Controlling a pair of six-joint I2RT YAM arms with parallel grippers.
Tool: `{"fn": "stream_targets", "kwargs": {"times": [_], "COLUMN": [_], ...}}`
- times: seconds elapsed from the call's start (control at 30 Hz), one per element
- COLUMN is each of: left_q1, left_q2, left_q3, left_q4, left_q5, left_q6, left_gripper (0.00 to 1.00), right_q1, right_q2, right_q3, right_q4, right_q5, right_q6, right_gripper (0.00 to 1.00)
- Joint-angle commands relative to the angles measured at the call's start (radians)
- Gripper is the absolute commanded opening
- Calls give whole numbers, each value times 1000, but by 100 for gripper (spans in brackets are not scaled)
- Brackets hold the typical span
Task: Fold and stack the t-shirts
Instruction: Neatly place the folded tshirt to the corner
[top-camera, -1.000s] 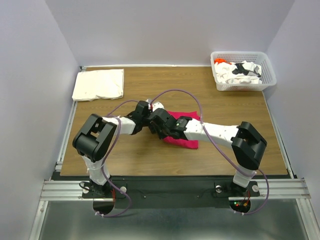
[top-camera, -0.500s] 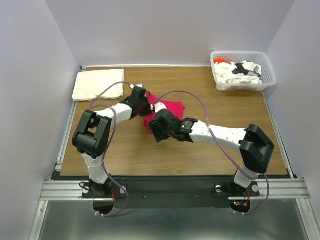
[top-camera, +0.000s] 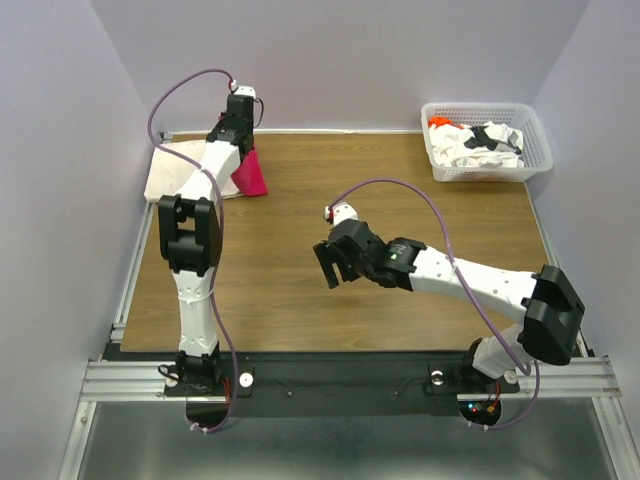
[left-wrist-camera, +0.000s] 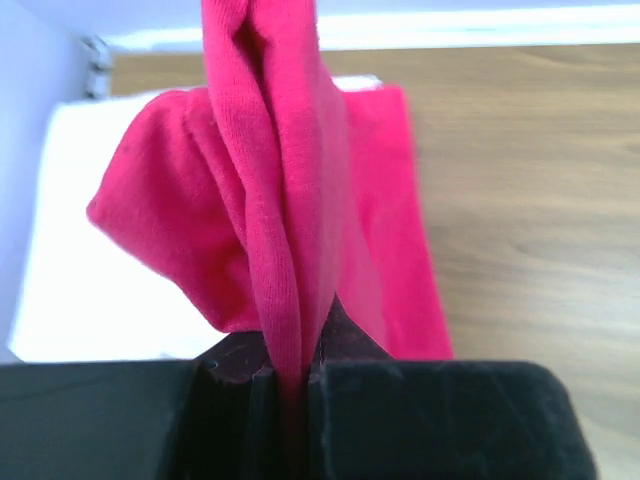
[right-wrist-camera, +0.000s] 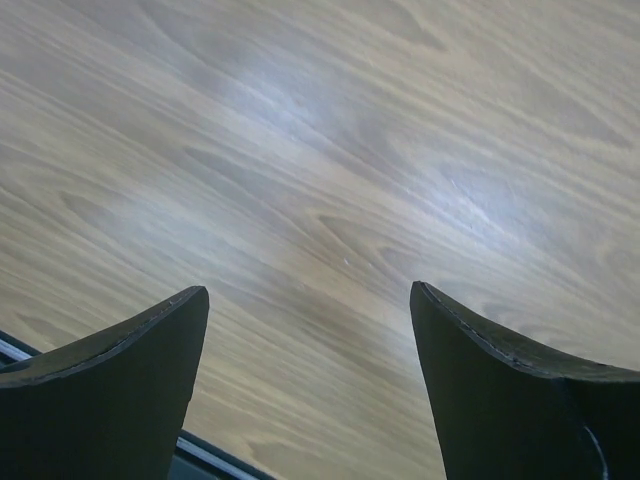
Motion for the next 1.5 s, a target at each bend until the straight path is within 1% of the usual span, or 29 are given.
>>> {"fn": "stream_targets", "kwargs": {"times": [0.0,0.03,0.1,0.17,0.3,0.43,0.47,0.53,0.6,0.63,0.67,0.7,0.77,0.8,0.87,0.9,0.93,1.0,1.03,1.1,1.13,1.17,1.23,1.3,1.33,1.37,1.4,1.43,1.47], "left_q1": [39,45,60,74,128,178,183,183,212,215,217,218,221,229,229,229,230,230,229,232,233,241,247,252,252,252,252,252,253], "left_q2": [89,122,141,150,166,150,146,149,158,162,178,185,211,253,259,265,279,291,300,305,307,305,288,262,226,201,175,116,83], "left_q3": [246,279,331,341,376,333,301,290,276,275,276,275,279,296,299,298,299,307,307,318,321,336,350,358,356,352,329,309,287], "left_q4": [-113,-129,-134,-115,-137,-128,-114,-100,-79,-74,-72,-63,-46,-16,-8,10,23,61,76,102,109,112,96,78,67,52,28,18,12], "left_q5": [-72,-73,-79,-84,-76,-75,-76,-69,-72,-72,-78,-90,-110,-148,-154,-168,-187,-248,-274,-337,-358,-384,-426,-426,-412,-382,-306,-264,-216], "left_q6": [189,225,262,302,302,311,318,328,331,333,341,345,350,351,361,367,370,381,384,370,356,339,283,235,170,132,96,9,-30], "left_gripper": [0,0,0,0,0,0,0,0,3,6,12,14,21,37,38,43,44,55,66,72,79,83,88,90,90,91,91,91,91], "right_q1": [2,2,2,2,1,2,2,2,1,2,1,1,1,1,1,2,1,2,1,1,2,2,1,-6,-15,-21,-29,-48,-62], "right_q2": [8,8,12,20,34,64,72,87,95,100,104,106,112,117,120,118,118,118,118,117,114,110,103,87,81,66,55,46,23], "right_q3": [25,28,33,42,58,84,87,100,105,108,111,111,114,117,119,119,120,120,120,119,119,117,114,107,102,93,88,84,70], "right_q4": [-102,-116,-125,-141,-161,-179,-179,-184,-187,-190,-193,-193,-202,-219,-222,-228,-231,-237,-242,-247,-254,-257,-263,-266,-270,-270,-270,-271,-270], "right_q5": [42,45,44,42,45,47,47,48,47,47,48,45,45,45,45,47,45,48,51,67,76,84,117,154,166,182,205,217,228], "right_q6": [23,23,23,26,25,17,14,11,8,5,3,2,3,5,6,6,9,11,12,17,26,32,51,63,78,88,97,112,120], "right_gripper": [88,88,88,88,88,88,88,88,88,88,88,88,88,88,88,88,88,88,88,88,88,88,88,88,89,90,92,93,94]}}
